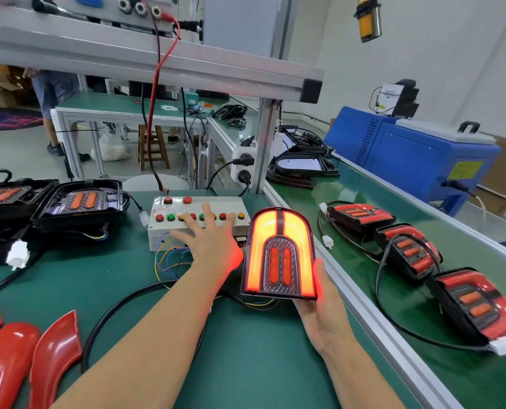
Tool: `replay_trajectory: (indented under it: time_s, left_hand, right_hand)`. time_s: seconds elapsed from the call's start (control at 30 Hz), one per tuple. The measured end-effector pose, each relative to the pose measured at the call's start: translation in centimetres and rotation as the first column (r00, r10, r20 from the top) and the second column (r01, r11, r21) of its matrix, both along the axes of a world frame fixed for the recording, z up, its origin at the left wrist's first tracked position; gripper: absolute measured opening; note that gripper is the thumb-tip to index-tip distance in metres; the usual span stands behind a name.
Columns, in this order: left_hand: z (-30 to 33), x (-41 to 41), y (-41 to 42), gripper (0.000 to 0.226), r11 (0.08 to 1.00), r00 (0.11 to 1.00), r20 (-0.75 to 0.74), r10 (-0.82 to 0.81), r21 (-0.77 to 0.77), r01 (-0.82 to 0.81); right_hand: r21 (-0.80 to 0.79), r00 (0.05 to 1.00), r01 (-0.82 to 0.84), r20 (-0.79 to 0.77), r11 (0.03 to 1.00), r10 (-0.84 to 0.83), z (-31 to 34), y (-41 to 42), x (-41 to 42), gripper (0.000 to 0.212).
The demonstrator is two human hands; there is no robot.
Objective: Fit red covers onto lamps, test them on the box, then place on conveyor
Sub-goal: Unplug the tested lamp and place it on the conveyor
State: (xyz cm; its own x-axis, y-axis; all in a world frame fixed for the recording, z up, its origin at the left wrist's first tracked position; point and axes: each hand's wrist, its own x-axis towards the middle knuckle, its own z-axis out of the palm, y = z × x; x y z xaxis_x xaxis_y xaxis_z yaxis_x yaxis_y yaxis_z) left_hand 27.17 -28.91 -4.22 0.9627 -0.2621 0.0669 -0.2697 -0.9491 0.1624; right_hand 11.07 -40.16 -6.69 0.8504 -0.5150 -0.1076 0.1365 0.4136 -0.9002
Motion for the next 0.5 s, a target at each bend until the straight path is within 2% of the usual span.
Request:
replay_trajectory:
  time_s: [0.17,0.5]
  left_hand:
    - [0.27,0.06,-0.07,0.073,0.999,1.000,-0.005,0.008,-0.048,-0.008]
    - [-0.01,0.19,0.06,0.074,0.999,1.000,0.000,0.000,-0.039,0.000]
  right_hand:
    - [0.027,1.000,0.011,0.003,1.000,-0.011,-0.05,0.05,-0.05,0.044]
    - [0.069,1.000,0.020,-0.005,0.997,-0.019,0.15,0.07,-0.10,0.046]
